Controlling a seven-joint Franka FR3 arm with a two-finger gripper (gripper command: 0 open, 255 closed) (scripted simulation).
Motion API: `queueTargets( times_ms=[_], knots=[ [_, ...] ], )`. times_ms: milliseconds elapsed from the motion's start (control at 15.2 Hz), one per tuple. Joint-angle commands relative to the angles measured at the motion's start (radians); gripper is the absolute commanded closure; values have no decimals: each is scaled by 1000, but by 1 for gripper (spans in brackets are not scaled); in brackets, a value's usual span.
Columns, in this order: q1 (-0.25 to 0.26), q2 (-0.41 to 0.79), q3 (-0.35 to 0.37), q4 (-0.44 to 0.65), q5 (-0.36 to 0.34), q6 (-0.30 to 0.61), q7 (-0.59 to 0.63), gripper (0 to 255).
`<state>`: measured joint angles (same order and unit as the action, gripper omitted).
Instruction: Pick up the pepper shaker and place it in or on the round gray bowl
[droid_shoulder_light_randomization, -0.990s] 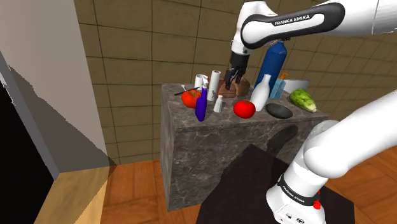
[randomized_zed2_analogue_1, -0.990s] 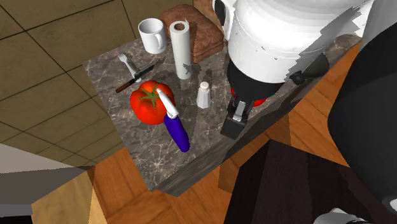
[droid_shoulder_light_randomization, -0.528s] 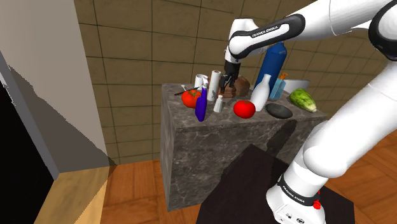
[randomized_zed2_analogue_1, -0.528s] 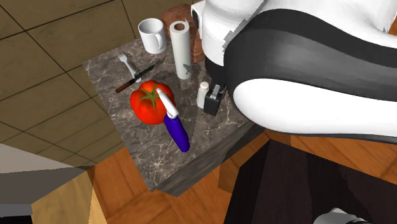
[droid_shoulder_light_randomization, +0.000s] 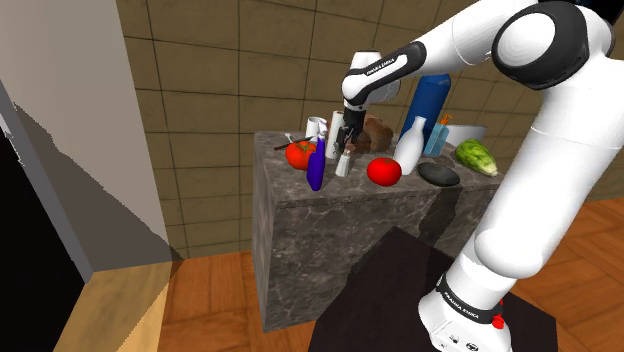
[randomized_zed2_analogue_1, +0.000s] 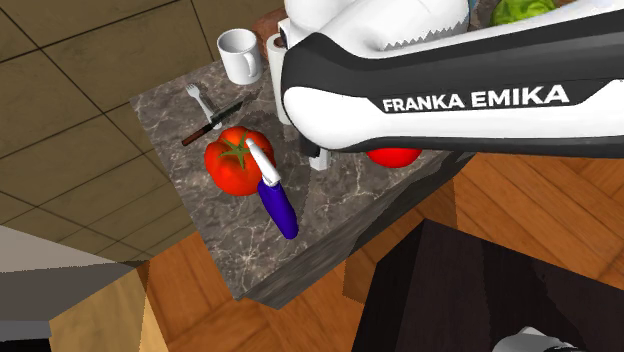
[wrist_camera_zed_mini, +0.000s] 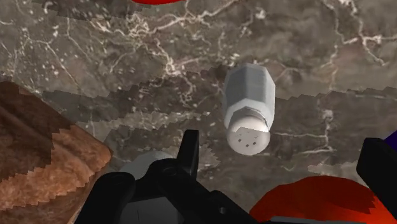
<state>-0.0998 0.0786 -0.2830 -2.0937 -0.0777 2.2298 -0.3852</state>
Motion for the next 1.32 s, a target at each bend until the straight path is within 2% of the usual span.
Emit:
queueTargets(
  times_ms=[0,462,990,1056,1254],
  knots=[
    [-10,54,-4,33,20,19,-30,0],
    [-19,116,-2,2,39,111,-43,0],
    [-19,116,-2,2,39,111,-43,0],
    [-19,116,-2,2,39,111,-43,255],
    [-19,116,-2,2,39,111,-43,255]
  ],
)
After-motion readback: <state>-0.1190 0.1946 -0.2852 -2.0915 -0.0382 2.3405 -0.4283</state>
